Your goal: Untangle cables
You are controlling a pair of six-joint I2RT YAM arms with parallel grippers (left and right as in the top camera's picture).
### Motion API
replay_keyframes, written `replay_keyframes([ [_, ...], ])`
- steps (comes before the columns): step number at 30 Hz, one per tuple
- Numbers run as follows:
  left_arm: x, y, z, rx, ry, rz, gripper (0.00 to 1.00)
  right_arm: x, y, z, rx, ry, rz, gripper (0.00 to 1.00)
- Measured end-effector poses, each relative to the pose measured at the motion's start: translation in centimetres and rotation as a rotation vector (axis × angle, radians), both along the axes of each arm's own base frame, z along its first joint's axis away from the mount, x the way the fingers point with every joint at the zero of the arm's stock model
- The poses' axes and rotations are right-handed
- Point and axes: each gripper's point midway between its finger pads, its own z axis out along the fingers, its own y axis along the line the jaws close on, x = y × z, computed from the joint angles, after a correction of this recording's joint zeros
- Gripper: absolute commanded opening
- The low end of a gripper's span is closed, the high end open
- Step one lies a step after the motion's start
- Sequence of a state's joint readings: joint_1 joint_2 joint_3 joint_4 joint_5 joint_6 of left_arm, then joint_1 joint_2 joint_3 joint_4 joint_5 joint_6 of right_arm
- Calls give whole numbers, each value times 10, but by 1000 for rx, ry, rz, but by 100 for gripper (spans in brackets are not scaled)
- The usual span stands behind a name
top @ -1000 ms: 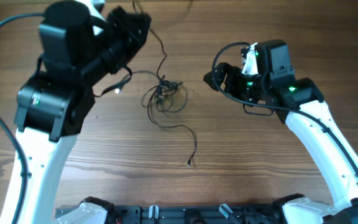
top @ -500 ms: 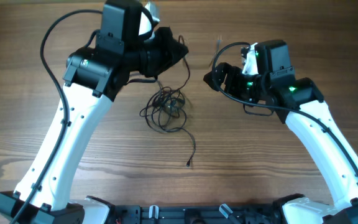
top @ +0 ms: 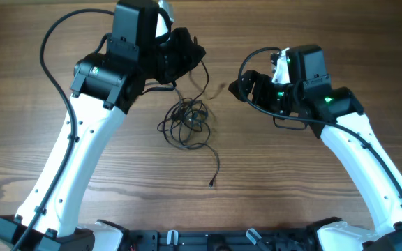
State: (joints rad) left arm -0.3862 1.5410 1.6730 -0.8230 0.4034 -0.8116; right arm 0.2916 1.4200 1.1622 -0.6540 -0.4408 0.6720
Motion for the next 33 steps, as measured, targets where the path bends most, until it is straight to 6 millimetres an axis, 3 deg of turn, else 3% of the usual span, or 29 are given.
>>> replay_keyframes([
  [3, 2, -1, 3, -8, -15, -2, 4, 0, 0, 0, 0, 0, 0, 100],
  [6, 13, -20, 42, -123, -169, -76, 4, 0, 0, 0, 0, -2, 0, 100],
  [9, 6, -25, 69, -179, -249, -123, 4, 0, 0, 0, 0, 0, 0, 100],
  [12, -6, -20, 54, -148, -164, -120, 4, 0, 0, 0, 0, 0, 0, 100],
  [13, -12, -13, 35, -100, -80, -93, 4, 0, 0, 0, 0, 0, 0, 100],
  [17, -14, 16, -1, 63, 17, 33, 4, 0, 0, 0, 0, -1, 0, 100],
  [19, 0, 18, 9, 77, -74, 42, 4, 0, 0, 0, 0, -2, 0, 100],
  [23, 20, 9, 67, -93, -298, -63, 4, 0, 0, 0, 0, -1, 0, 100],
  [24, 20, 12, 70, -109, -298, -74, 4, 0, 0, 0, 0, 0, 0, 100],
  [25, 16, 18, 65, -109, -262, -76, 4, 0, 0, 0, 0, 0, 0, 100],
  [27, 7, 36, 30, -16, -107, -4, 4, 0, 0, 0, 0, 0, 0, 100],
  [29, 7, 48, 13, 47, -52, 49, 4, 0, 0, 0, 0, 1, 0, 100],
  [31, 12, 46, 16, 37, -75, 48, 3, 0, 0, 0, 0, 0, 0, 100],
  [33, 16, 36, 32, -24, -132, 14, 4, 0, 0, 0, 0, 0, 1, 100],
])
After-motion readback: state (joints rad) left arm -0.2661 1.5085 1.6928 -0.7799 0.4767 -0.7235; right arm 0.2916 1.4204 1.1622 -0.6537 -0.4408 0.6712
